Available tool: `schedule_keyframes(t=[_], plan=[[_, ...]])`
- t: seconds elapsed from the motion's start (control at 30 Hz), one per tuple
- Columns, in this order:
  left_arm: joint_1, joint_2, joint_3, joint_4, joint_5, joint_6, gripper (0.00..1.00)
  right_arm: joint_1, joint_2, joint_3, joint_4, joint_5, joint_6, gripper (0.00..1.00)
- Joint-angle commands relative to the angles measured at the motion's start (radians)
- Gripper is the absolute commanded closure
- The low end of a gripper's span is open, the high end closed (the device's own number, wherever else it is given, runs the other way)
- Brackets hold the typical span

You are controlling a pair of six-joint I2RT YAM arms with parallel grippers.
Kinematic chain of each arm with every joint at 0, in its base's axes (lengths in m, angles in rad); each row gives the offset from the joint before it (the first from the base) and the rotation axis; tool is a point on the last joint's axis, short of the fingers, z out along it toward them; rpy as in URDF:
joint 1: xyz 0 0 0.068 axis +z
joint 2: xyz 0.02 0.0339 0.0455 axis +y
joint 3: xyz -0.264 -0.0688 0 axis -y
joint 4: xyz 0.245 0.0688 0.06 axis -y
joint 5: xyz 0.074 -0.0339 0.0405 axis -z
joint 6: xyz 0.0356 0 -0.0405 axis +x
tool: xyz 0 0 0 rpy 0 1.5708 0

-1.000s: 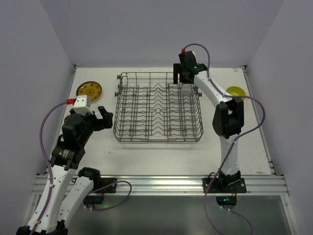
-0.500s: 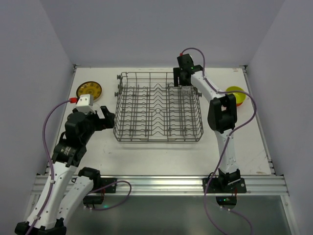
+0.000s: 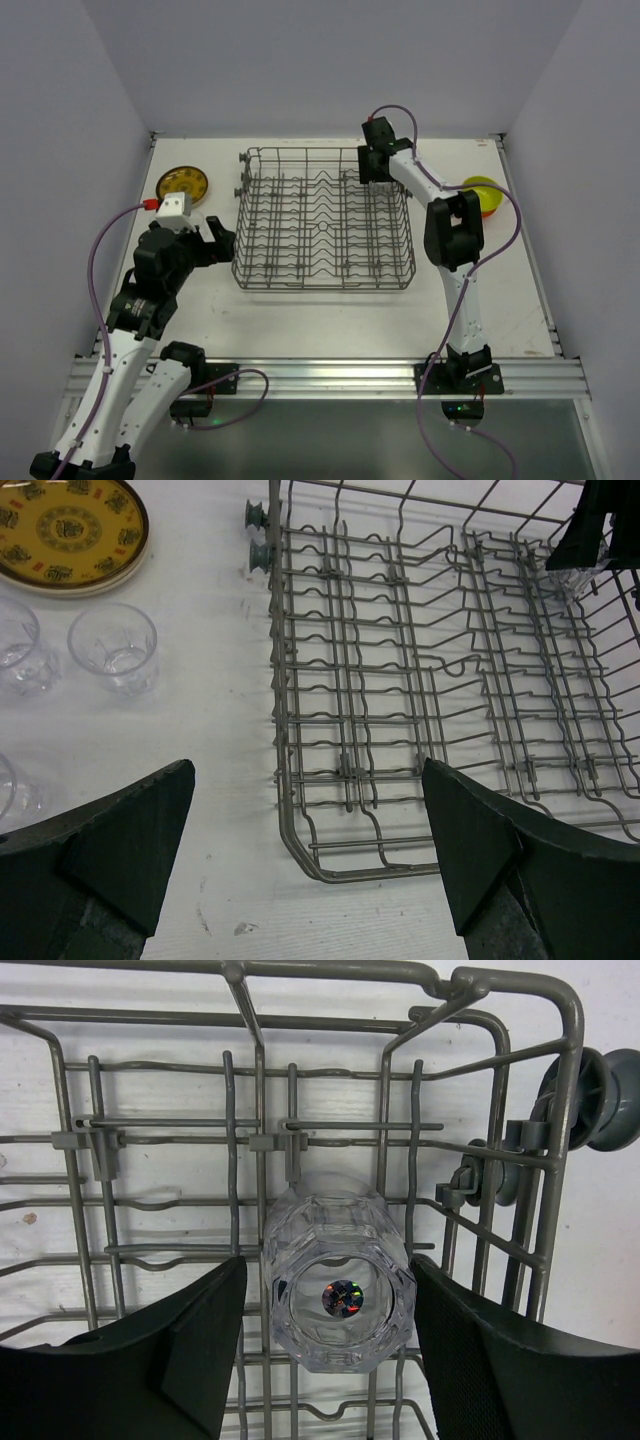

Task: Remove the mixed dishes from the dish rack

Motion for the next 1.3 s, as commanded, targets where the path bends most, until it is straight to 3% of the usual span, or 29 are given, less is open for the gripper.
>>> schedule_keyframes(t=[0.0, 0.47, 0.97, 1.07, 1.13, 1.27], plan=[[-0.007, -0.006, 0.0, 0.032, -0.004, -0.005, 0.0, -0.005, -0.039, 0.001, 0.025, 0.032, 0.001, 0.33], [-0.008, -0.004, 0.0, 0.032, -0.004, -0.005, 0.0, -0.005, -0.05, -0.002, 0.025, 0.044, 0.004, 0.6], [-0.008, 0.0, 0.001, 0.037, 0.004, -0.003, 0.0, 0.002, -0.324, -0.045, 0.017, -0.031, 0.045, 0.64], [-0.008, -0.004, 0.009, 0.037, 0.017, 0.001, 0.0, 0.006, -0.43, -0.102, 0.026, -0.109, 0.071, 0.65], [-0.008, -0.018, 0.012, 0.047, 0.068, 0.015, 0.0, 0.005, -0.51, -0.207, 0.066, -0.282, 0.096, 0.7], [-0.008, -0.033, 0.004, 0.142, 0.356, 0.003, 0.0, 0.017, -0.799, -0.448, 0.251, -0.575, 0.155, 0.72]])
